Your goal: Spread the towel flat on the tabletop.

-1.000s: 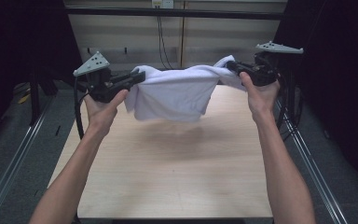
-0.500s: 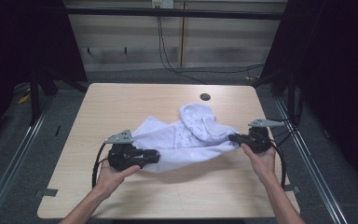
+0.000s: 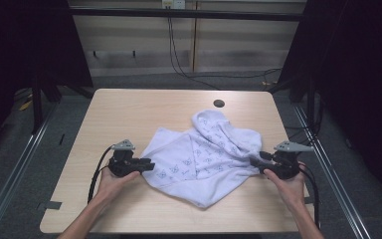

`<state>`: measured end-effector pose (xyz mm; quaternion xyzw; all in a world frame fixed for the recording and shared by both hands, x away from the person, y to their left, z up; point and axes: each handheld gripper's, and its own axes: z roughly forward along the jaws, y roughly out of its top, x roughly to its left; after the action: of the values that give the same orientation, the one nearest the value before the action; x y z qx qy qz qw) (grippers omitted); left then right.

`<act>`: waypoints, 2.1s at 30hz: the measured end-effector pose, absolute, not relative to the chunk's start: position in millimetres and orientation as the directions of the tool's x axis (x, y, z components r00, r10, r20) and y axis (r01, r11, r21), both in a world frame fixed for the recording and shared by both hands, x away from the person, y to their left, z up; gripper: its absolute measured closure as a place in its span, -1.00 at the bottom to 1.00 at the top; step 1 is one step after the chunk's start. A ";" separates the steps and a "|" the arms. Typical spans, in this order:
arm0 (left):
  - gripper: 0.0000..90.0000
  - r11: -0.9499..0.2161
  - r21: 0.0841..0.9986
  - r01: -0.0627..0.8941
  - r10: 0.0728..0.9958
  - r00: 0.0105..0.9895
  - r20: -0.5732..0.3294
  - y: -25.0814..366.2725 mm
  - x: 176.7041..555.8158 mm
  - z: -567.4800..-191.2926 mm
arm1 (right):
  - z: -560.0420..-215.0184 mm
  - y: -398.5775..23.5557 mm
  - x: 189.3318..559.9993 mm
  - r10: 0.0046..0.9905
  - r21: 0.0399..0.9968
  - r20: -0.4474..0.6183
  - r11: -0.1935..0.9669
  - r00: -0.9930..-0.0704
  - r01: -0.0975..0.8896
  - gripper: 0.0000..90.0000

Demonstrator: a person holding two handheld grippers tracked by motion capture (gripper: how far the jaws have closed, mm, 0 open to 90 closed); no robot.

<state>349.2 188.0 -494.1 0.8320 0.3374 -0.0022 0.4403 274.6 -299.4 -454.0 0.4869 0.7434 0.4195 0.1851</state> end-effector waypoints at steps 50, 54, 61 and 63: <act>0.74 -0.529 0.709 0.468 0.419 0.870 -0.261 161.1 306.4 -502.2 | -474.3 -173.6 247.8 0.629 0.748 0.194 0.401 -0.753 0.529 0.41; 0.73 -0.561 0.691 0.456 0.408 0.879 -0.248 163.2 294.8 -498.7 | -481.2 -126.7 240.9 0.498 0.738 0.256 0.452 -0.828 0.500 0.44; 0.67 -0.550 0.692 0.467 0.427 0.870 -0.248 166.8 300.3 -500.4 | -496.6 -74.2 230.3 0.370 0.710 0.287 0.537 -0.883 0.456 0.27; 0.65 -0.546 0.693 0.471 0.431 0.867 -0.250 167.3 301.4 -500.5 | -499.5 -71.0 230.3 0.363 0.717 0.264 0.546 -0.894 0.433 0.25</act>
<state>301.4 167.3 -500.5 0.8788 0.2566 -0.0248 0.4016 230.3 -71.0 -499.5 0.2266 0.8781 0.4192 -0.0422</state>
